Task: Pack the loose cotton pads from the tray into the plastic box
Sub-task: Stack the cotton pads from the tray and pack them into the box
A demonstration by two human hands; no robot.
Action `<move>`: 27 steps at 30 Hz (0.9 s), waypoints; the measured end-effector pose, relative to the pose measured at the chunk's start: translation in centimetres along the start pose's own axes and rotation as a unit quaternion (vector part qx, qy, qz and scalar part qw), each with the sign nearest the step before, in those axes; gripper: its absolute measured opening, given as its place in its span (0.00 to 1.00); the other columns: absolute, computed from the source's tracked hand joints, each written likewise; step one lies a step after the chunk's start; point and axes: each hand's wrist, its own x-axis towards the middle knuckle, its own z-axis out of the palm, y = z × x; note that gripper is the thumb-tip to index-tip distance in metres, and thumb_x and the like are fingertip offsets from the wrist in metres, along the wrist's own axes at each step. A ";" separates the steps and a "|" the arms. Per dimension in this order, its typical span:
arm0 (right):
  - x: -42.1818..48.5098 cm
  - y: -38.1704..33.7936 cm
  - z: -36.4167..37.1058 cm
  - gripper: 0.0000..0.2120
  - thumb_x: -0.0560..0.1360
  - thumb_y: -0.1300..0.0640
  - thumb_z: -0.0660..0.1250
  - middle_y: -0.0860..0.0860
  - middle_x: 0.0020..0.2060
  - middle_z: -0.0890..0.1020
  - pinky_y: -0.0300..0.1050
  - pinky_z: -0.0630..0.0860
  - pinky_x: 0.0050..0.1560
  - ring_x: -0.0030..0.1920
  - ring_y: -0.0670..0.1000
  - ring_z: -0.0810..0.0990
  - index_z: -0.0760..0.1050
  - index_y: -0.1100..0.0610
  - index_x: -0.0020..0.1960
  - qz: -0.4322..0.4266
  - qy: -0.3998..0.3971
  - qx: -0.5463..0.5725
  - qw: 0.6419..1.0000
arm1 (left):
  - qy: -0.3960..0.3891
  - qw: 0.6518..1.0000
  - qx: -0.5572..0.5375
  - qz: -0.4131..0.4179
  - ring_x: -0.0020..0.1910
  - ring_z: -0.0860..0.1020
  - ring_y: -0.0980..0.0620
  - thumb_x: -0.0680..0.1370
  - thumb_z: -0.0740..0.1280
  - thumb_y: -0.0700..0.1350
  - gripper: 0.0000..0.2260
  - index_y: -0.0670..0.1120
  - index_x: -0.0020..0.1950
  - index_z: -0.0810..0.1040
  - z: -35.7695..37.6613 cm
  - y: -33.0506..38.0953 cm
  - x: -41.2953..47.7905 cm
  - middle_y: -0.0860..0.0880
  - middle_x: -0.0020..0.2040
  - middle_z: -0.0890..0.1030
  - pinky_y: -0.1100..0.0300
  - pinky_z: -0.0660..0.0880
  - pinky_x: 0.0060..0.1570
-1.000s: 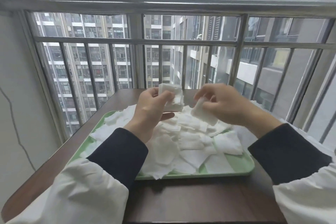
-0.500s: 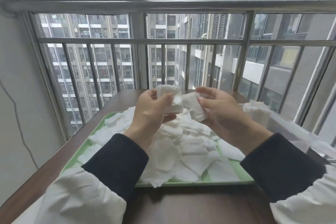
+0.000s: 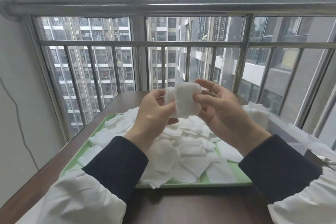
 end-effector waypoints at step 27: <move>0.2 1.0 -0.3 0.13 0.73 0.57 0.77 0.51 0.41 0.84 0.38 0.78 0.32 0.33 0.44 0.82 0.76 0.53 0.54 -0.075 0.116 -0.318 0.938 | -0.071 0.997 -0.031 -0.027 0.48 0.86 0.48 0.79 0.70 0.54 0.18 0.43 0.61 0.79 0.4 0.1 -0.2 0.43 0.54 0.85 0.57 0.81 0.41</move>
